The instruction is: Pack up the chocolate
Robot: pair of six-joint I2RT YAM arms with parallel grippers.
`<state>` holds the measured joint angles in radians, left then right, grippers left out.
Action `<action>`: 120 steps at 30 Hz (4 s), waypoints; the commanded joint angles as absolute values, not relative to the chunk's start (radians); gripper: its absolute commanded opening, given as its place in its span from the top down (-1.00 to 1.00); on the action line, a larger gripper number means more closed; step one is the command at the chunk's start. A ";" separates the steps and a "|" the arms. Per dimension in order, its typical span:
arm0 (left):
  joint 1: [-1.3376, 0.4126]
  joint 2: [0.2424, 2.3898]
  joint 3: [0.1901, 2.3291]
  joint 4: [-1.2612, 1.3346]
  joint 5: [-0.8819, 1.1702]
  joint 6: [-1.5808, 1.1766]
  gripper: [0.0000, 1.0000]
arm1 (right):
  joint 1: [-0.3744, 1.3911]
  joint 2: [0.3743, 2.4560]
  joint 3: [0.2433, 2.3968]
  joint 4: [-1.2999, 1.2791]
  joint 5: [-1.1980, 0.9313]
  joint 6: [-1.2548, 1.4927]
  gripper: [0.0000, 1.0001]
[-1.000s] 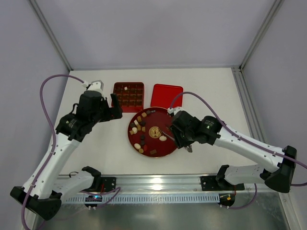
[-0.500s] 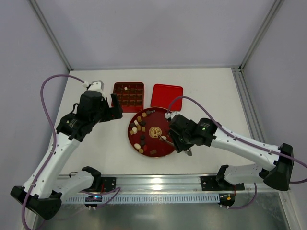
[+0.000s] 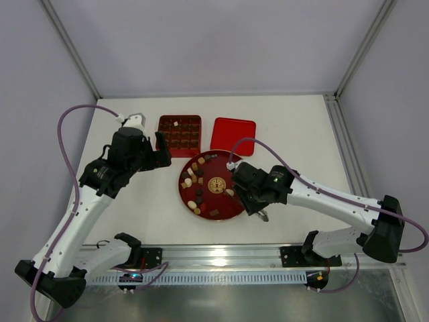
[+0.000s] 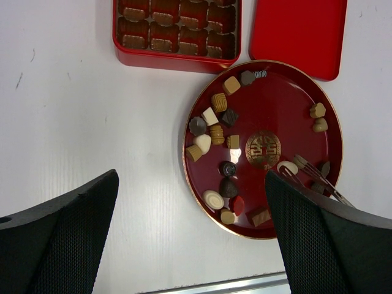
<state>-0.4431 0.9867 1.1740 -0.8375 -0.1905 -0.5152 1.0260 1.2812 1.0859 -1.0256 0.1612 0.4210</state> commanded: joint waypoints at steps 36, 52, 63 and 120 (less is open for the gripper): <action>-0.442 0.973 1.158 -0.788 -0.190 -0.509 -1.00 | 1.028 1.339 1.308 -1.077 0.212 0.440 0.29; -0.442 0.979 1.170 -0.798 -0.186 -0.494 -0.99 | 0.930 1.534 1.607 -0.989 0.213 0.342 0.29; -0.442 0.977 1.184 -0.827 -0.176 -0.479 -0.99 | 0.792 1.836 1.897 -0.847 0.204 0.252 0.29; -0.442 0.986 1.213 -0.847 -0.187 -0.471 -0.99 | 0.738 2.171 2.276 -0.819 0.241 0.219 0.12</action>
